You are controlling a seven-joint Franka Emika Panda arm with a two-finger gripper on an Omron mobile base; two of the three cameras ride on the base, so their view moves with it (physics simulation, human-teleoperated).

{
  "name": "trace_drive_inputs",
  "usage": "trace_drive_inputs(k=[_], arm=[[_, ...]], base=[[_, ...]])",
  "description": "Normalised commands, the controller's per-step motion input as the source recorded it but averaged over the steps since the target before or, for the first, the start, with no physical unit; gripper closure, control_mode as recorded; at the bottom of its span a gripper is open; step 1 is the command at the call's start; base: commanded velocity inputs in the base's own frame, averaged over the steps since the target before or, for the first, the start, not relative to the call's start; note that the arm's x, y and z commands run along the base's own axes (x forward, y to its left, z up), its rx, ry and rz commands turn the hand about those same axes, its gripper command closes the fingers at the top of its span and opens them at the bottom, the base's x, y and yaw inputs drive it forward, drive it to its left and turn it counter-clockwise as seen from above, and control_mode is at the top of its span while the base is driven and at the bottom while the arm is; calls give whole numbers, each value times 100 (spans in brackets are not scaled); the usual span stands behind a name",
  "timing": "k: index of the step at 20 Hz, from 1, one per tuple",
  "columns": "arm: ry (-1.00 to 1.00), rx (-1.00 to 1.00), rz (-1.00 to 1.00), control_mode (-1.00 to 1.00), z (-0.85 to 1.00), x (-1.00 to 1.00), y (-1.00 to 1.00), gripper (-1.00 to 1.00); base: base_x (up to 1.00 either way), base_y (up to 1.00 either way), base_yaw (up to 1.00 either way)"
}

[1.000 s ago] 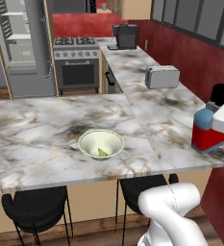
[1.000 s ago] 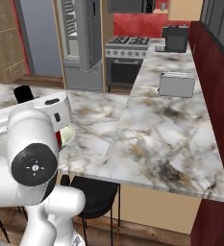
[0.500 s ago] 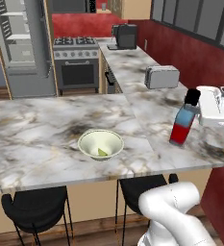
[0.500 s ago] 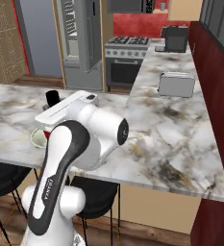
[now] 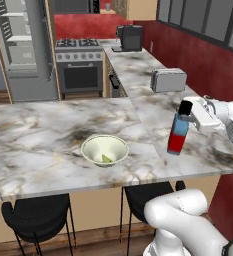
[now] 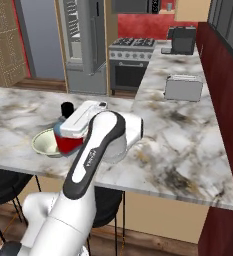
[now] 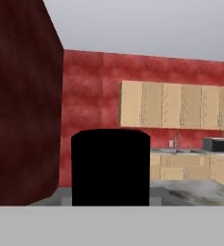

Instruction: There is a bowl on the dining counter. Grab a lemon wedge from the fridge and place it in the bowl. Then get the liquor bottle and glass cup from the cabinet and place them next to the bowl.

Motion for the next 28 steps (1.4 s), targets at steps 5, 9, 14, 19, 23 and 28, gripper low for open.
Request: trace_drive_inputs(k=[5,9,14,19,23,28], arm=[[1,-3,6,-100,-29,14,0,100],[1,-4,5,-100,-25,31,1,100],[2,-1,0,-100,-21,44,2,100],[0,0,0,-100,-25,52,1,100],[0,0,0,-100,-32,52,3,100],[0,0,2,-100,-40,56,8,100]], base=[[0,0,0],[0,0,0],[0,0,0],[0,0,0],[0,0,0],[0,0,0]])
